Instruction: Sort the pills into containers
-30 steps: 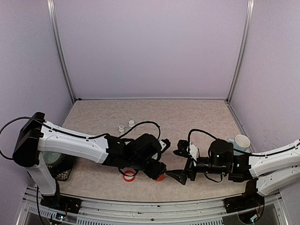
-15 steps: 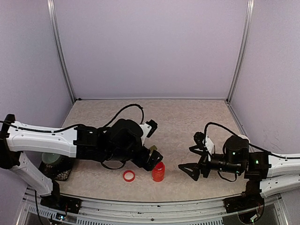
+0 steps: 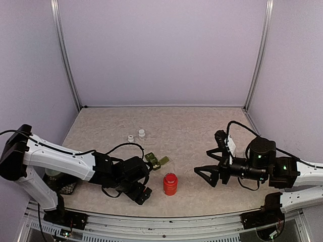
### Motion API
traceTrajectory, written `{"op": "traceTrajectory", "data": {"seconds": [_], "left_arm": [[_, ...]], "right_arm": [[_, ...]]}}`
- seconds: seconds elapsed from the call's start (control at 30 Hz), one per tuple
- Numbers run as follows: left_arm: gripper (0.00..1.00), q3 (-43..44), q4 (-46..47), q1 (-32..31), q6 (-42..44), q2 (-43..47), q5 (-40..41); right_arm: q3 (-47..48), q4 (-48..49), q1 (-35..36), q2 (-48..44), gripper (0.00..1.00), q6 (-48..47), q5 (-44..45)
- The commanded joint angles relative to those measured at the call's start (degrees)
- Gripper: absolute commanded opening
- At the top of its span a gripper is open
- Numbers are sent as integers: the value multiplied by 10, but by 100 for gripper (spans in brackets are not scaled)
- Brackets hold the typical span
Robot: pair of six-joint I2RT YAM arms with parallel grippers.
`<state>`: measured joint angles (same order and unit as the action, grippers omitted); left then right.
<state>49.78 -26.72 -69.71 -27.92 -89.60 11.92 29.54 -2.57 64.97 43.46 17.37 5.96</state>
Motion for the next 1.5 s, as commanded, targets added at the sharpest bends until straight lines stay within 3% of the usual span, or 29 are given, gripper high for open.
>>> {"op": "traceTrajectory", "data": {"seconds": [0.0,0.33,0.57,0.7,1.0,1.3,1.47], "left_arm": [[99,22,-16,5,16,-23,11],[87,11,6,38,42,-46,-14],[66,7,28,51,52,-43,-49],[60,1,29,56,52,-44,-57],[62,-3,23,57,51,-45,-41],[41,-4,23,58,52,-48,-43],[39,6,33,58,55,-16,-41]], "right_arm": [[10,-7,4,2,100,-4,-9],[-3,-5,4,-19,95,-1,-13],[-3,-2,4,-2,89,-2,-17],[0,-3,4,-6,88,-2,-17],[4,-1,4,0,87,-3,-17],[6,-3,4,-2,87,-6,-17],[-2,16,4,-9,88,-16,-70]]}}
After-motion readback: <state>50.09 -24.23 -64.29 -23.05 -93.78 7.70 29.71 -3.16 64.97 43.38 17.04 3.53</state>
